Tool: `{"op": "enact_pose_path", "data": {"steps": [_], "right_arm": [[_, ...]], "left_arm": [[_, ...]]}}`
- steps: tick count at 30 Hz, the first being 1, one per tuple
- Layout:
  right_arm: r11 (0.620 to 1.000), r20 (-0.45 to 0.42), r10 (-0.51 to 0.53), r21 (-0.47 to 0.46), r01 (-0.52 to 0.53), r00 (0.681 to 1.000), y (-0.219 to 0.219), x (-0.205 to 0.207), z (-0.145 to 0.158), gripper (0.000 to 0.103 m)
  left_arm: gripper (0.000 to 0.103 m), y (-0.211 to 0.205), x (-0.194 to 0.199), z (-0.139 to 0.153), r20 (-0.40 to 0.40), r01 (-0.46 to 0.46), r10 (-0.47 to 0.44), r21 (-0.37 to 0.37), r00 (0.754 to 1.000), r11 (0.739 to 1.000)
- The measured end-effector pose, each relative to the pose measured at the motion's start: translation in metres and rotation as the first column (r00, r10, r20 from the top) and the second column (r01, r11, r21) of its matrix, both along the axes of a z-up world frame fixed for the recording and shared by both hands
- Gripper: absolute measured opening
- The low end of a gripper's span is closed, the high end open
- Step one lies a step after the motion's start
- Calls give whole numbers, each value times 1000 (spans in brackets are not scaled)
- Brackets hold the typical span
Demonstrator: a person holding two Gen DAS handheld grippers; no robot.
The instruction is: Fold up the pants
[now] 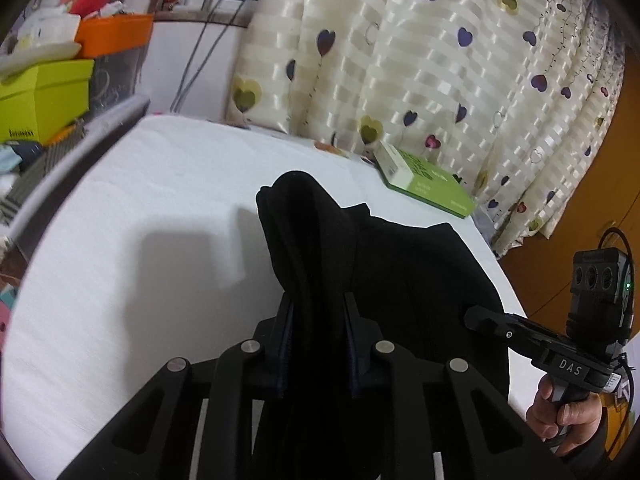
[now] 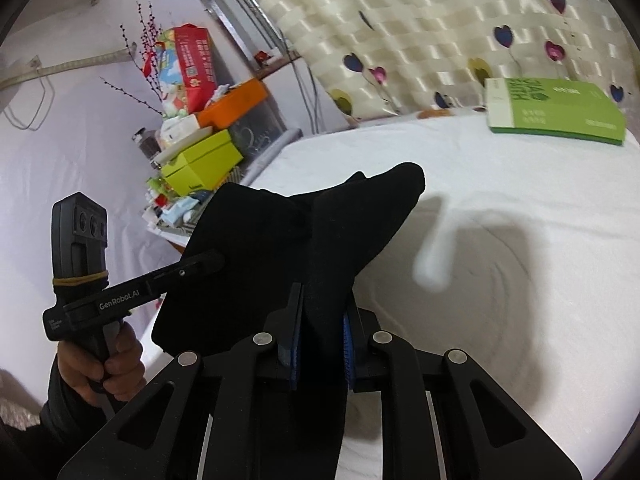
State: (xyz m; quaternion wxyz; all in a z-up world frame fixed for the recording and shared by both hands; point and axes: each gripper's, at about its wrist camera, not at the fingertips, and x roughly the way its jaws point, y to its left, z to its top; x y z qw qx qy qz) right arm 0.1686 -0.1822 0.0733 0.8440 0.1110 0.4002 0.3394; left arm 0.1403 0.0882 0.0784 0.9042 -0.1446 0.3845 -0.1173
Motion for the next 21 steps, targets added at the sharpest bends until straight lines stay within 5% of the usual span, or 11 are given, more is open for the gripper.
{"op": "enact_pose_path", "data": {"steps": [10,16,21], "right_arm": [[996,-29,83,29,-83,996,71,41,-6,17],[995,-90,99,11,-98,991,94,63,-37,17],[996,-118,59,-65,-67,991,85,69,-59,31]], "left_arm": [[23,58,34,3,-1,-84,84,77,996,993],[24,83,54,-34,-67,-91,97,86,993,992],[36,99,48,-52,-83,-102,107,59,991,993]]}}
